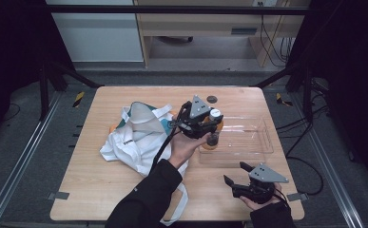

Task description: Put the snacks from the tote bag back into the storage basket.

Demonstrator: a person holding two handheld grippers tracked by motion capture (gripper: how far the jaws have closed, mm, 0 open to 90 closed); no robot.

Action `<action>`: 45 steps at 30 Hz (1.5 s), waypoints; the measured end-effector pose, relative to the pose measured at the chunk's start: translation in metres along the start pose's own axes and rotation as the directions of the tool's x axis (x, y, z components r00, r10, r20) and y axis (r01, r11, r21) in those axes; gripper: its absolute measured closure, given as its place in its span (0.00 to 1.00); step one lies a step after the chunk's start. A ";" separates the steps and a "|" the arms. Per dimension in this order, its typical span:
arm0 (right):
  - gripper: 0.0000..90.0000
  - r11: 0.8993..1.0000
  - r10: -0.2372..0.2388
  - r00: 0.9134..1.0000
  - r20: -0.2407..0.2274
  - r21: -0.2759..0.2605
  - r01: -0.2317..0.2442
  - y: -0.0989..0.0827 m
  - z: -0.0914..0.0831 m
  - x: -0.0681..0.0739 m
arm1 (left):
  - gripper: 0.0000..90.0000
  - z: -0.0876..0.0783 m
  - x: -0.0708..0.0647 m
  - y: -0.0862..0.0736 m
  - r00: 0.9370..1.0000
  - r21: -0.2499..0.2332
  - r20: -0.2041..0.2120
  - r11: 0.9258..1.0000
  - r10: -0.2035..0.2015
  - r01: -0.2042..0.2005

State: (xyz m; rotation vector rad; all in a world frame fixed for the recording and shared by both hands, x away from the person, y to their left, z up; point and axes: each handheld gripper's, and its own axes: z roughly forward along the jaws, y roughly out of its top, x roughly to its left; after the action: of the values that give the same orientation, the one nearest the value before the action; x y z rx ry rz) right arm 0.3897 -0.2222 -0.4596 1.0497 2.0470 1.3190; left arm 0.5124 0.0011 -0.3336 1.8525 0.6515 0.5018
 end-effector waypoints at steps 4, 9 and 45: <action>0.25 1.000 0.000 1.000 0.001 0.001 0.000 0.000 0.000 0.000 | 0.65 0.002 0.000 -0.005 1.000 0.007 0.006 1.000 -0.001 0.001; 0.25 1.000 0.000 1.000 0.000 0.003 0.000 0.000 0.000 0.000 | 0.65 0.006 0.000 -0.011 1.000 0.022 0.009 1.000 0.001 -0.002; 0.25 1.000 -0.001 1.000 -0.003 0.007 0.001 0.000 0.001 0.000 | 0.65 0.018 0.001 -0.049 0.999 0.104 0.031 0.995 -0.010 0.007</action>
State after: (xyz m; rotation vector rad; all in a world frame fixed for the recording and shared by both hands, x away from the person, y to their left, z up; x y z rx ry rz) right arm 0.3902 -0.2216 -0.4603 1.0500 2.0552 1.3152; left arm 0.5139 0.0033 -0.3860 1.9505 0.6751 0.4400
